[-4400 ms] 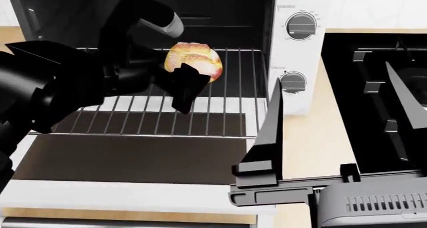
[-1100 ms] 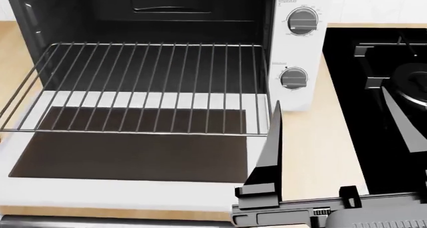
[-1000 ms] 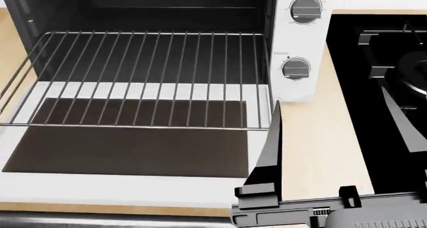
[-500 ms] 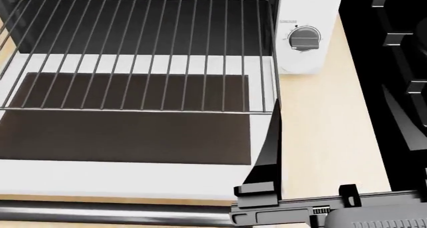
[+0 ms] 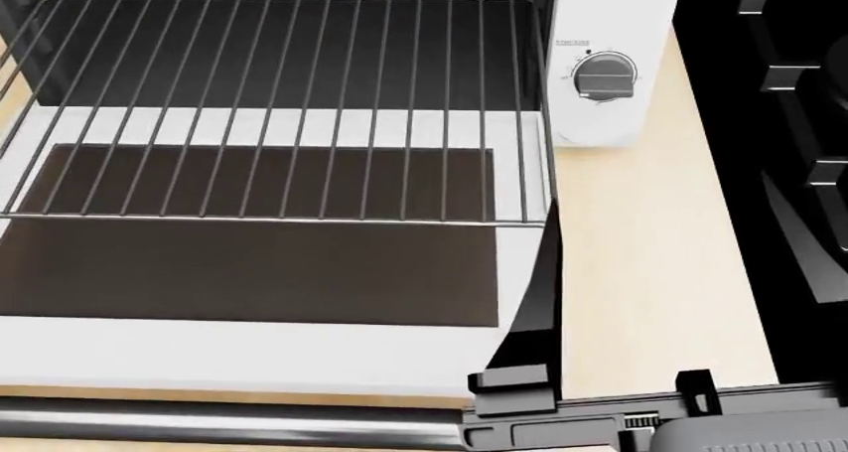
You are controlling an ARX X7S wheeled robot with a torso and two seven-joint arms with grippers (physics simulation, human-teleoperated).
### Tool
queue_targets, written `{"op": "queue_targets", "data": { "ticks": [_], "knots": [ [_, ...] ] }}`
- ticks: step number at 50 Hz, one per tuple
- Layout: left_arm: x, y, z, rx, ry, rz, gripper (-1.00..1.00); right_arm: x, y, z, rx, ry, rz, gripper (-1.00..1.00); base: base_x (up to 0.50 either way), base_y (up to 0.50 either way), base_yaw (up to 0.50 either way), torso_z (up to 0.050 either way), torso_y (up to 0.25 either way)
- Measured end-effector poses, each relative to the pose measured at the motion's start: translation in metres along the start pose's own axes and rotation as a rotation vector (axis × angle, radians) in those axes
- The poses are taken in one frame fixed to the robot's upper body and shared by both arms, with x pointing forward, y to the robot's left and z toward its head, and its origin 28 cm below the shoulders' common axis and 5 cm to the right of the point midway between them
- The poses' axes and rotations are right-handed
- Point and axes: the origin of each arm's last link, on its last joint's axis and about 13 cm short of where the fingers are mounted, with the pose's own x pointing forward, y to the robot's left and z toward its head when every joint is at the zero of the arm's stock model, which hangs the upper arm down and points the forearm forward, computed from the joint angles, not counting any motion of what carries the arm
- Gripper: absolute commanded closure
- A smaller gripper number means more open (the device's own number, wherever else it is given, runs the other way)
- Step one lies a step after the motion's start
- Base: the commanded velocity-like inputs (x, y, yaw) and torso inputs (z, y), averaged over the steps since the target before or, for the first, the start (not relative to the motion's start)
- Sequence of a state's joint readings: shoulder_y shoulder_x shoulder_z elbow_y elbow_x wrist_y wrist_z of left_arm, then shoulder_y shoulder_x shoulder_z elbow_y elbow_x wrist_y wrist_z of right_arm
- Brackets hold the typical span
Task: Pick the scone from the rack and place it on the plate on the counter.
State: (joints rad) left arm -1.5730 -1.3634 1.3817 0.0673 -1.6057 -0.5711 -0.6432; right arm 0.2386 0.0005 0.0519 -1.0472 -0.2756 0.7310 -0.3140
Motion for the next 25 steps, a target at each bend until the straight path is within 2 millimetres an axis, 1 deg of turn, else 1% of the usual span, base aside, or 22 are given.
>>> {"op": "queue_targets", "data": {
  "ticks": [10,25],
  "knots": [
    [0.0001,0.0001,-0.0011,0.021,-0.031,-0.032,-1.0,-0.0016,-0.0002,-0.0008,0.003,0.001,0.0,-1.0,0.0,0.0,0.0,0.0,0.0],
    [0.0023,0.0005,-0.0016,0.077,-0.167,-0.063,-1.0,-0.0036,-0.0003,-0.002,0.012,0.002,0.001,-1.0,0.0,0.0,0.0,0.0,0.0]
  ]
}}
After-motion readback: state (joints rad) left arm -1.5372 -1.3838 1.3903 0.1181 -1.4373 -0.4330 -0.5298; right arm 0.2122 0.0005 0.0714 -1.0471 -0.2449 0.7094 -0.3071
